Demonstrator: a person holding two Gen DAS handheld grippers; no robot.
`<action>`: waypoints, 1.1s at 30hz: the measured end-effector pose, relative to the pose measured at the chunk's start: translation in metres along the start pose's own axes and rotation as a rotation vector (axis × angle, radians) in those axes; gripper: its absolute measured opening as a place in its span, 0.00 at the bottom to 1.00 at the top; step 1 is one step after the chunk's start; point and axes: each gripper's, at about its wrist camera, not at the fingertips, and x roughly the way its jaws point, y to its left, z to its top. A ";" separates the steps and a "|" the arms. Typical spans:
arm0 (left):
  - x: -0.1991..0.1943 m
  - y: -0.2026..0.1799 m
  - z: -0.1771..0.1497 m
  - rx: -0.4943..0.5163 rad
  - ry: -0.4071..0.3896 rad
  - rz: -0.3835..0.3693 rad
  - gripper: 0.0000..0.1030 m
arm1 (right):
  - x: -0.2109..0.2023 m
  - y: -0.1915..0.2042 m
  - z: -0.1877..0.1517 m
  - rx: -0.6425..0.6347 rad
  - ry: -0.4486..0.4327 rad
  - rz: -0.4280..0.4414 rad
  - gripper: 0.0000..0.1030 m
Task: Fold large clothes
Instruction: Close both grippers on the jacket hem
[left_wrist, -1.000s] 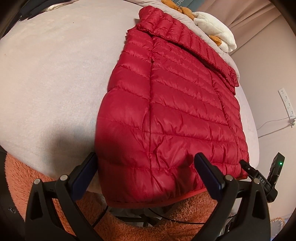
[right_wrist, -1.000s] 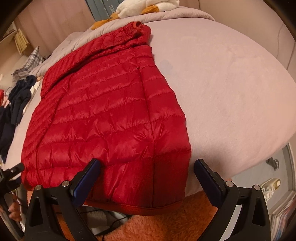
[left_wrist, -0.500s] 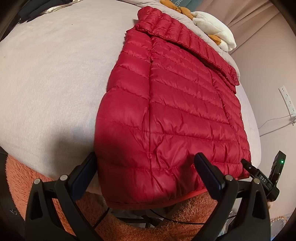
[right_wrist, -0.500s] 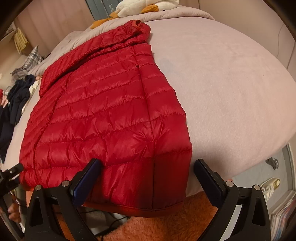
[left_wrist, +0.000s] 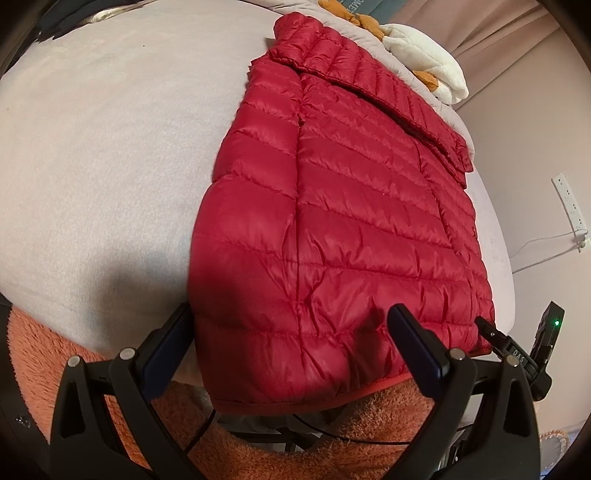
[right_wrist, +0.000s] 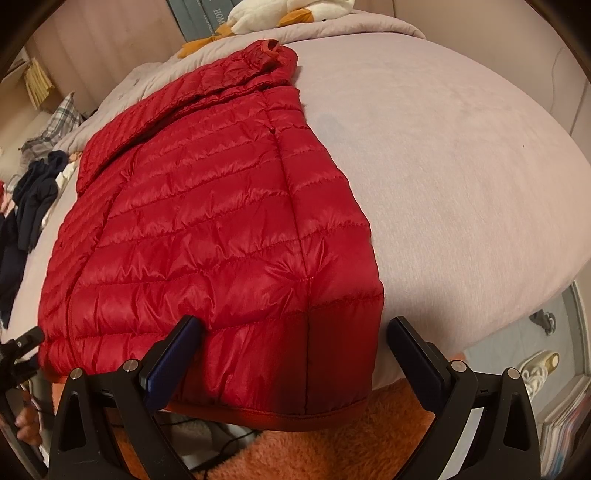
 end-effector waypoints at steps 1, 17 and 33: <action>0.000 -0.001 0.000 0.005 0.001 0.001 0.99 | 0.000 0.000 0.001 -0.001 0.000 0.000 0.98; -0.001 -0.003 -0.006 0.027 0.055 -0.043 0.89 | -0.004 0.001 -0.004 0.022 0.004 0.011 0.96; -0.002 0.001 -0.009 0.018 0.046 -0.032 0.41 | -0.005 0.014 -0.009 0.003 -0.013 0.020 0.66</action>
